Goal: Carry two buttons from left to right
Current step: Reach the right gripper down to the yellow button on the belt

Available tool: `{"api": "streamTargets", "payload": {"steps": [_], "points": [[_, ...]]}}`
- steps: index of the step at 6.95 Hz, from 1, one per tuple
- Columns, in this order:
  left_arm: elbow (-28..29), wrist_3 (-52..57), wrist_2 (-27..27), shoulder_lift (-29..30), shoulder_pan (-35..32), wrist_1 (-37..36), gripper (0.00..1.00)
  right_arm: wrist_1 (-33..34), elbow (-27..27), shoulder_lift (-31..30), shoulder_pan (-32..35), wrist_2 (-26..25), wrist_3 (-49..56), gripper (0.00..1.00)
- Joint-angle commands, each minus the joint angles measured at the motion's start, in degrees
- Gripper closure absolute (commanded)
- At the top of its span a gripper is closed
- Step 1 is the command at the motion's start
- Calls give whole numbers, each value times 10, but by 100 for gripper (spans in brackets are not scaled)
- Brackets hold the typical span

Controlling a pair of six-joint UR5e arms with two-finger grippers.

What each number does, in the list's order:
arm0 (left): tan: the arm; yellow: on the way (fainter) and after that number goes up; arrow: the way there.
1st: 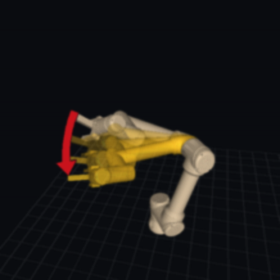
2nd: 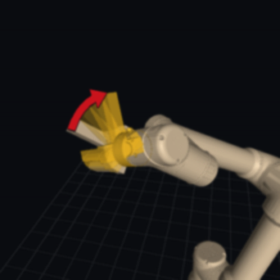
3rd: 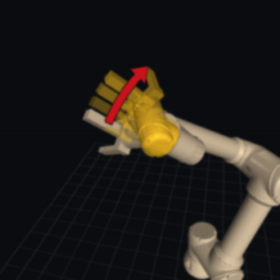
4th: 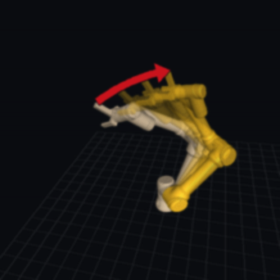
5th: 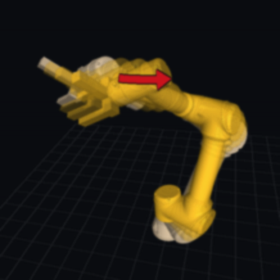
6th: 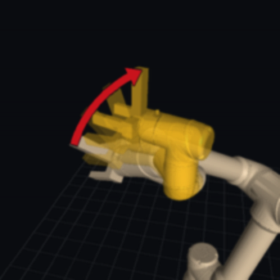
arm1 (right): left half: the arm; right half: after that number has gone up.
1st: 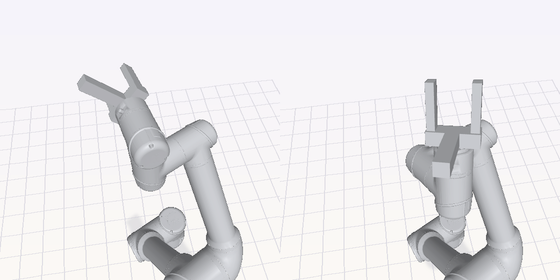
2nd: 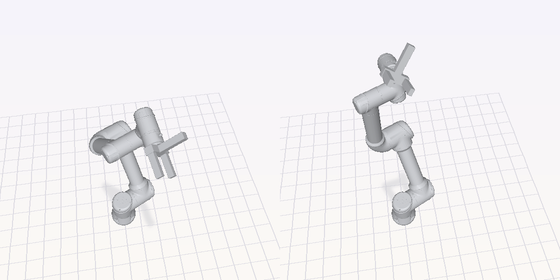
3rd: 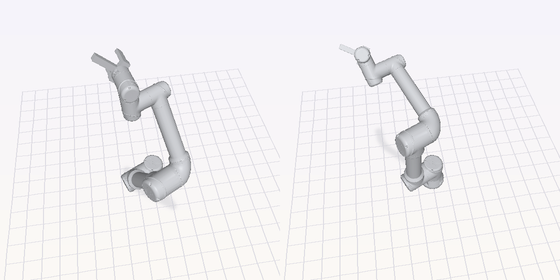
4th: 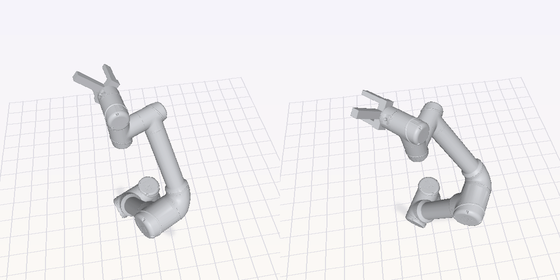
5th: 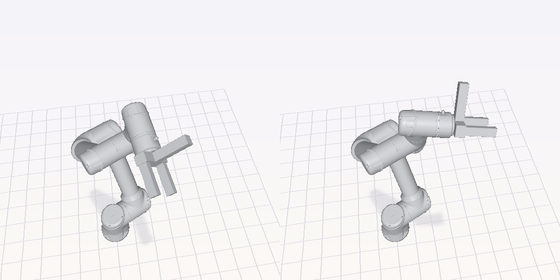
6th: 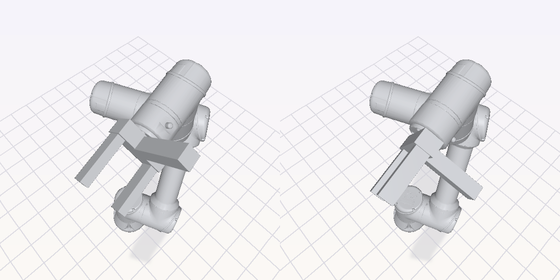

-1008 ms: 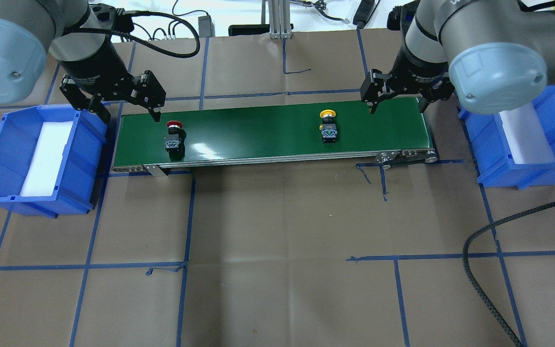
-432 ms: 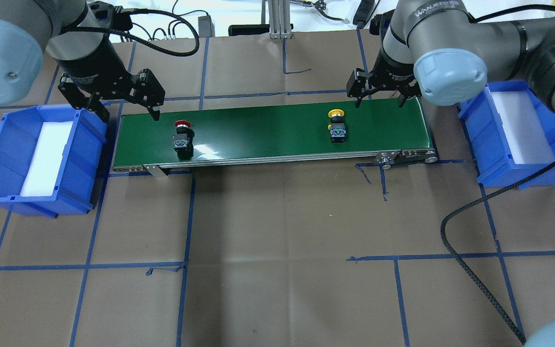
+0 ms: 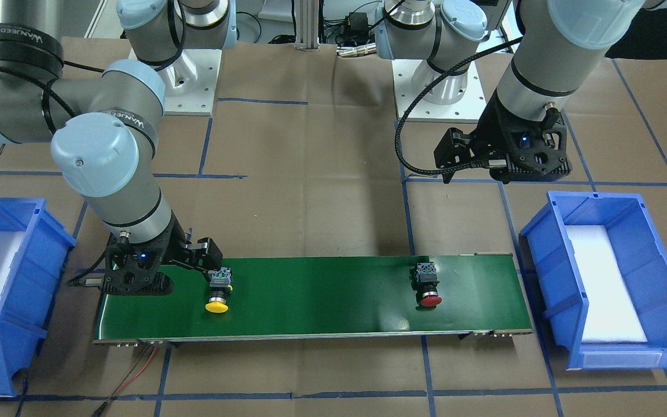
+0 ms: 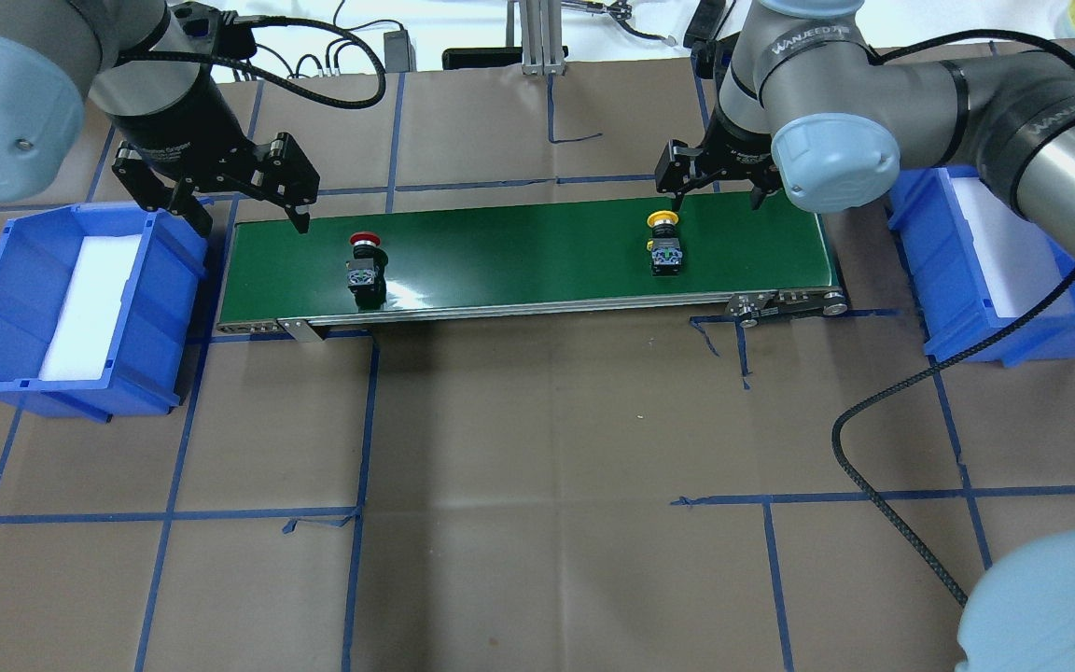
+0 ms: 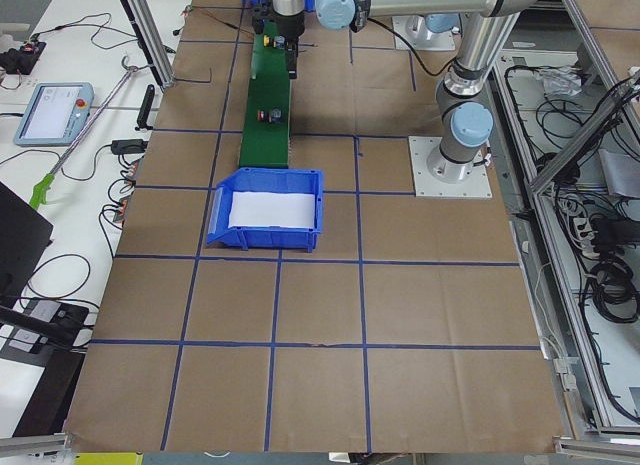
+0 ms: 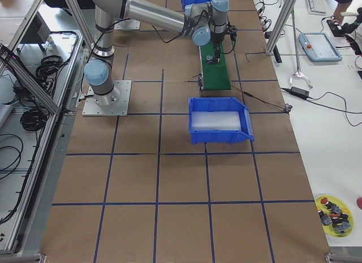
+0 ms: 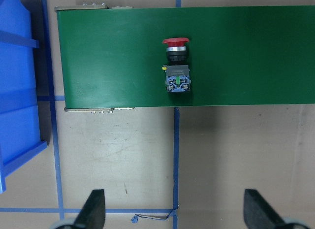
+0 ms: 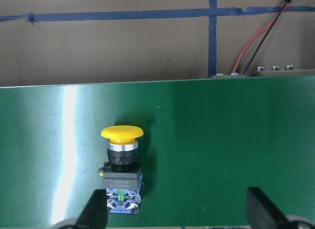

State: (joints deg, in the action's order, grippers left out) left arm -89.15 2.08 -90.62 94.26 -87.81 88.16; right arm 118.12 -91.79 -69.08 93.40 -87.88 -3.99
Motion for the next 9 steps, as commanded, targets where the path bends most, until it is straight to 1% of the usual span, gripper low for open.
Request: {"api": "streamTargets", "payload": {"steps": [1,4,6,7,8,9], "points": [[1,0,0,1,0,0,0,25,0,20,1,0,0,0],[-1,3,0,1,0,0,0,25,-1,54,2,-1,0,0],[-1,3,1,0,0,0,0,27,-1,66,1,-4,0,1],[-1,3,1,0,0,0,0,26,-1,67,1,-11,0,29],[-1,3,1,0,0,0,0,22,0,62,0,-11,10,63],[-1,3,2,0,0,0,0,15,-1,59,0,-11,11,86]]}}
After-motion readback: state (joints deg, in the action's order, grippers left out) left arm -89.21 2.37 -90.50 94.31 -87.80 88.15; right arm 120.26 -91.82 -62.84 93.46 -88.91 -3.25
